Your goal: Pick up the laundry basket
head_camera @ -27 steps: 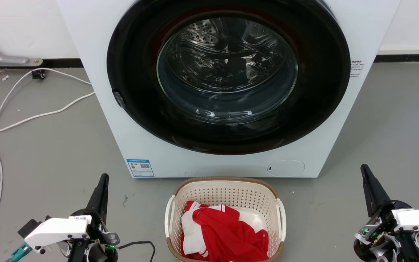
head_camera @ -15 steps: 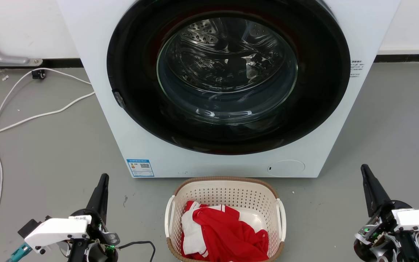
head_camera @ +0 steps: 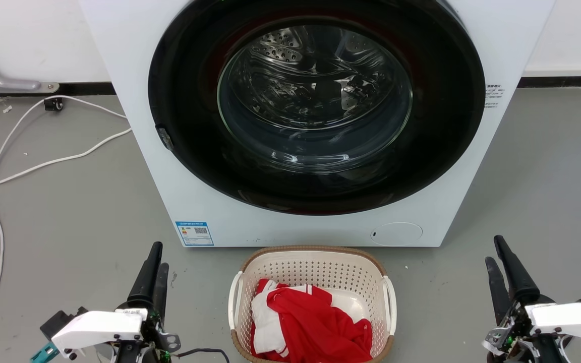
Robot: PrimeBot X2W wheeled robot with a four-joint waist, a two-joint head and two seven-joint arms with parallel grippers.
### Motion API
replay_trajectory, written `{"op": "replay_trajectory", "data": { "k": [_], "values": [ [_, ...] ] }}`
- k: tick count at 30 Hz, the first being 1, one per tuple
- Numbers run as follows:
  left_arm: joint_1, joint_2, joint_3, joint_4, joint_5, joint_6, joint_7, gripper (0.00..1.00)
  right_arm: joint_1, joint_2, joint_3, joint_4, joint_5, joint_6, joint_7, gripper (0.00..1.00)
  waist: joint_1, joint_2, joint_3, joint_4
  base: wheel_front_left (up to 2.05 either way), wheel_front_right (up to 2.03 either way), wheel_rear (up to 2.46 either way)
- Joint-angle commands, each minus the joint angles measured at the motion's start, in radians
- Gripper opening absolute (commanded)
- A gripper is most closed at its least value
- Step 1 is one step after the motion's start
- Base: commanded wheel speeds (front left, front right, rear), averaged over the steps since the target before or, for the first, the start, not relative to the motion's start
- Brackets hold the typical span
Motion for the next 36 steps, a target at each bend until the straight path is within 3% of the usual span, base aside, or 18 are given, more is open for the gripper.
{"op": "replay_trajectory", "data": {
  "k": [1,16,36],
  "values": [
    [-0.024,0.008,-0.011,-0.031,0.031,0.0,-0.014,1.0,-0.017,-0.01,0.009,-0.019,-0.043,0.0,-0.013,1.0,0.0,-0.0001,0.0,0.0,0.0,0.0,0.0],
    [-0.021,0.004,-0.055,-0.079,0.371,0.0,-0.077,1.0,0.002,0.001,0.0,-0.068,-0.491,0.001,-0.076,1.0,0.0,-0.0001,-0.006,0.002,0.0,0.0,0.0],
    [-0.03,0.001,-0.081,-0.093,0.732,0.021,-0.144,1.0,0.015,0.002,0.024,-0.13,-0.84,0.001,-0.106,1.0,0.0,-0.0001,-0.01,0.005,0.0,0.0,0.0]
  ]
}}
